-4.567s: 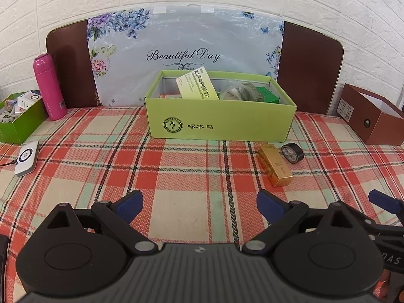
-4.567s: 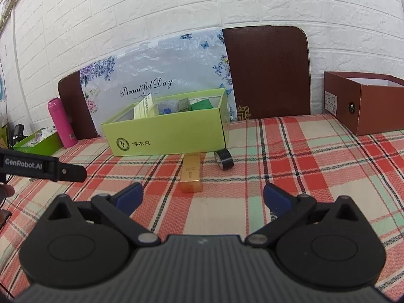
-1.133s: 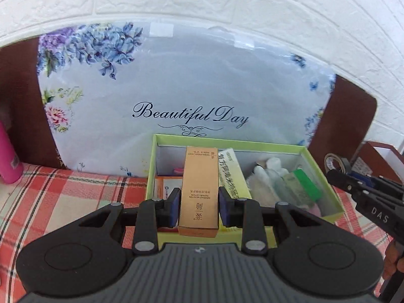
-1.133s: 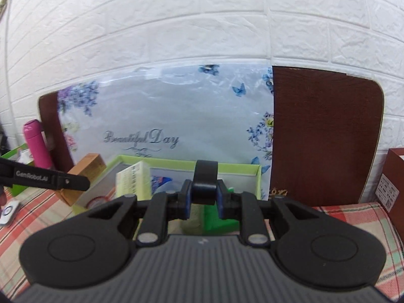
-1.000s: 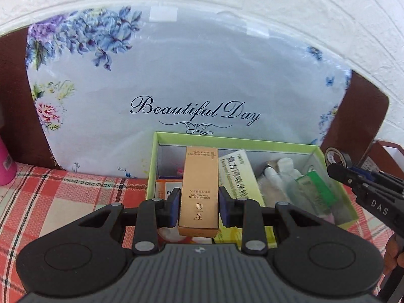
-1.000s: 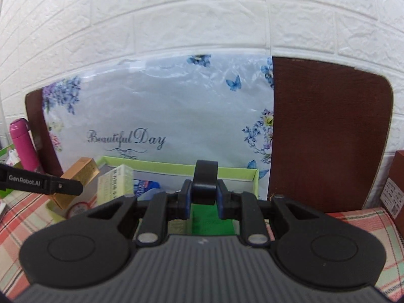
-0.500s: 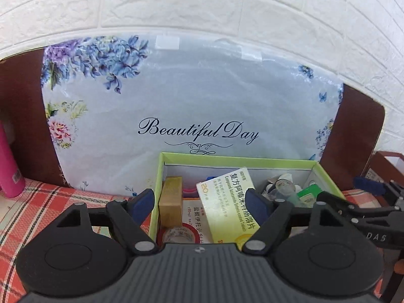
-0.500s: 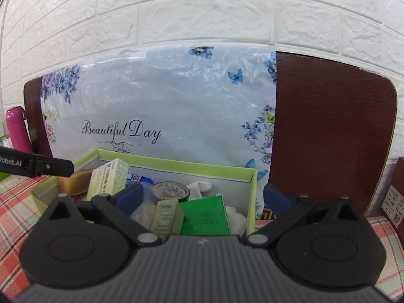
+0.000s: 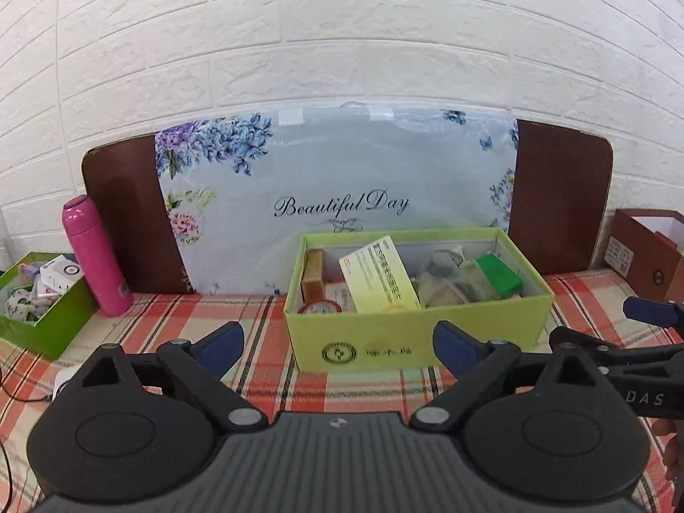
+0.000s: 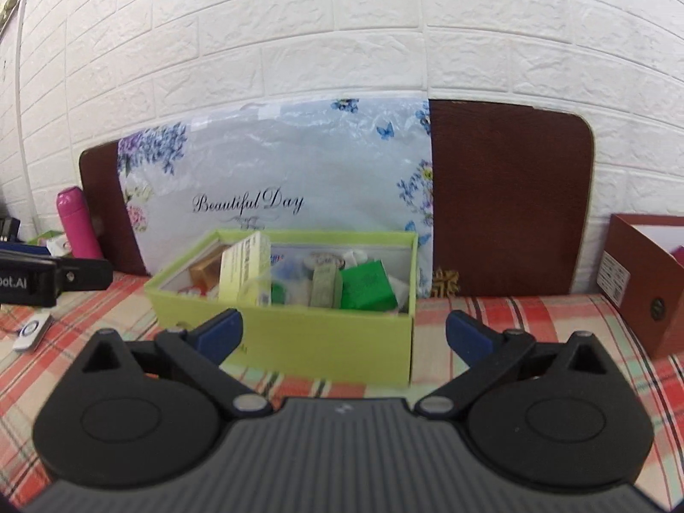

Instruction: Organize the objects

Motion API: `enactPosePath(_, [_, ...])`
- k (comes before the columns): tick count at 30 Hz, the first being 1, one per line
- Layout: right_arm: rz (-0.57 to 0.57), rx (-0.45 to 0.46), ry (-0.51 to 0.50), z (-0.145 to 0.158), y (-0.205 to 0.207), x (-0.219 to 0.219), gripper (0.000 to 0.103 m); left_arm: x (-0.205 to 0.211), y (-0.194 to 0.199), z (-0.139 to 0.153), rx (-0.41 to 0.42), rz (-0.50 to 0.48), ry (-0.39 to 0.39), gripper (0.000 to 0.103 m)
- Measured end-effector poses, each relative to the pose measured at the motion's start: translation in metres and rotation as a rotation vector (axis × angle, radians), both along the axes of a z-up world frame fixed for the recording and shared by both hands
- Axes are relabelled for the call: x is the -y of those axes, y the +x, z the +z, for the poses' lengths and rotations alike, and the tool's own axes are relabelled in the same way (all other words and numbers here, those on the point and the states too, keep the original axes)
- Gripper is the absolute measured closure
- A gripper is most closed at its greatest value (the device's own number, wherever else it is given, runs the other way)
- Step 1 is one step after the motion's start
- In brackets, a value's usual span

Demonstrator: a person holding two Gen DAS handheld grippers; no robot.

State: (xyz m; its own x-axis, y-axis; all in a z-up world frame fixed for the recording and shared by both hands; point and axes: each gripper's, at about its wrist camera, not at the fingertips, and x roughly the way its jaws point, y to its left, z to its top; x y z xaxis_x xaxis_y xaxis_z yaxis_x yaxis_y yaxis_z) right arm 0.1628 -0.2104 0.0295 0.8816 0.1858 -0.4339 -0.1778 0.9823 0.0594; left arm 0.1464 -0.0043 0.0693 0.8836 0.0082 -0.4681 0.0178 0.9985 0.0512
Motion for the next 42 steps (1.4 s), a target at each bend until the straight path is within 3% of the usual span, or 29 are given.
enactPosePath(9, [-0.033, -0.080, -0.015, -0.021, -0.067, 0.004, 0.000, 0.012, -0.050, -0.029, -0.109, 0.014, -0.033, 0.005])
enactPosePath(17, [-0.067, -0.103, -0.032, -0.026, -0.089, 0.004, 0.000, 0.014, -0.065, -0.034, -0.122, 0.041, -0.008, 0.005])
enactPosePath(42, [-0.071, -0.130, -0.049, -0.031, -0.085, -0.010, 0.000, 0.007, -0.067, -0.043, -0.142, 0.036, -0.012, 0.005])
